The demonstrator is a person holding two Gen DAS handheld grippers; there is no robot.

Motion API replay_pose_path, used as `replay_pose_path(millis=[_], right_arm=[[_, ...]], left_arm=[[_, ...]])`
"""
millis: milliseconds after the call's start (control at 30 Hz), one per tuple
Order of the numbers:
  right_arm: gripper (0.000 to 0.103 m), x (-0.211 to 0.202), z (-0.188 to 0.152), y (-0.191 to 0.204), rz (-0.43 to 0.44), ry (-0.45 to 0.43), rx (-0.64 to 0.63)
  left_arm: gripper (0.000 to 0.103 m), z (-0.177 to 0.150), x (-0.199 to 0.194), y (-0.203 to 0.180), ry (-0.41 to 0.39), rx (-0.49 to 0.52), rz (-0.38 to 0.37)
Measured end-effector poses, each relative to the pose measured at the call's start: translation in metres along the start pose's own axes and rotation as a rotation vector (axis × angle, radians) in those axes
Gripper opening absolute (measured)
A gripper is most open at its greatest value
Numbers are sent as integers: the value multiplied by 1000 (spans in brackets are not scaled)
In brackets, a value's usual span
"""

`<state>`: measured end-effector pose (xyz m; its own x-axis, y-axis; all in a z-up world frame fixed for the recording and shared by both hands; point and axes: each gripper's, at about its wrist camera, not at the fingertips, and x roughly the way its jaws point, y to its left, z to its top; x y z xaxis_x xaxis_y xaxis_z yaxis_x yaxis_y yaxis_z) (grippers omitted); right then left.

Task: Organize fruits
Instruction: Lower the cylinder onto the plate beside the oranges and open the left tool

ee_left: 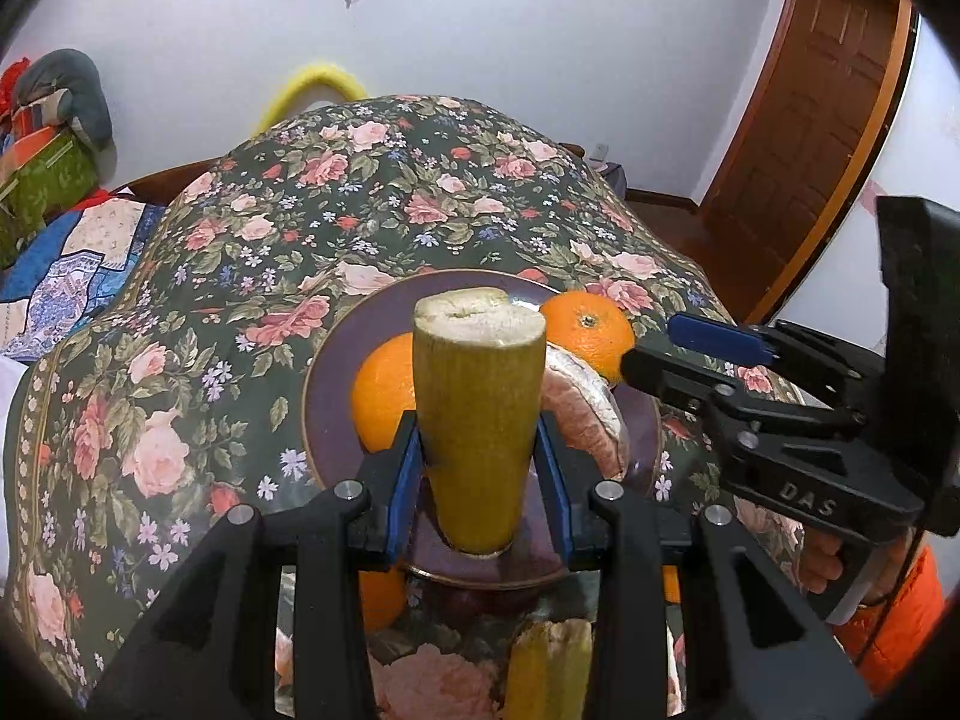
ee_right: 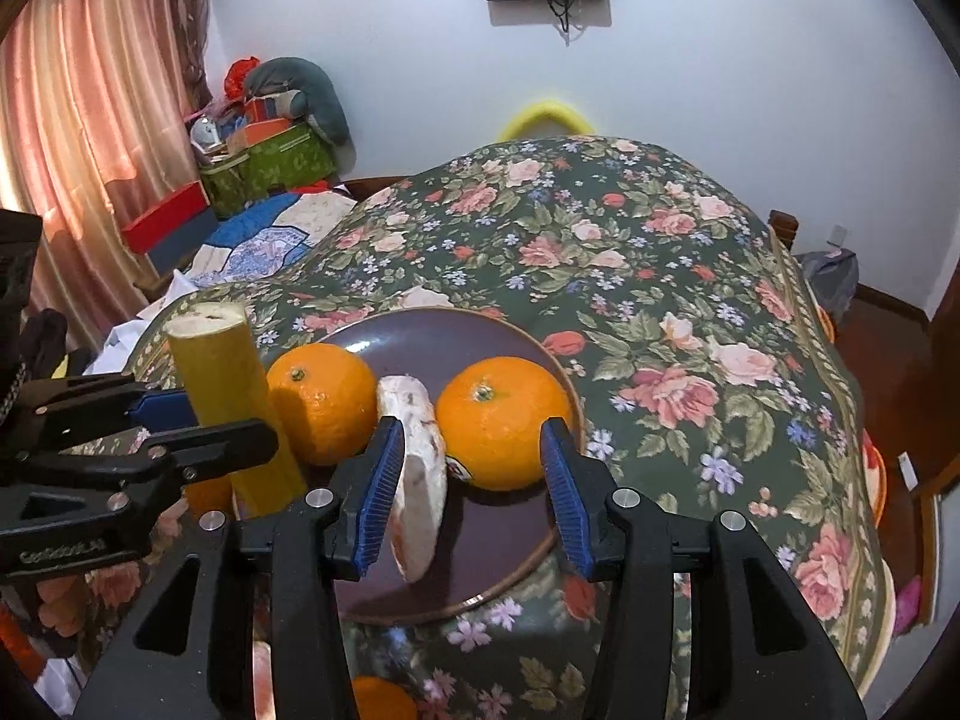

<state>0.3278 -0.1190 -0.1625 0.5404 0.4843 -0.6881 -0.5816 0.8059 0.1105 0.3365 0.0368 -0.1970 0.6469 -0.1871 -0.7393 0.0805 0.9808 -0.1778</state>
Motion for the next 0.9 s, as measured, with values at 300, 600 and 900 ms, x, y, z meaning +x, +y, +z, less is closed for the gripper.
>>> replay_pose_path(millis=[300,600,900], right_arm=[[44,-6,-6,-9,-41,-7,6],[44,-12,-14,-4,-47,6,-3],[44,-36,-18,12,-50,-2,-31]], left_arm=[[36,8,11,-14,7,33,-3],[37,10,0,-12,-3,14,1],[37,-5,-36,-14,-10,24,28]])
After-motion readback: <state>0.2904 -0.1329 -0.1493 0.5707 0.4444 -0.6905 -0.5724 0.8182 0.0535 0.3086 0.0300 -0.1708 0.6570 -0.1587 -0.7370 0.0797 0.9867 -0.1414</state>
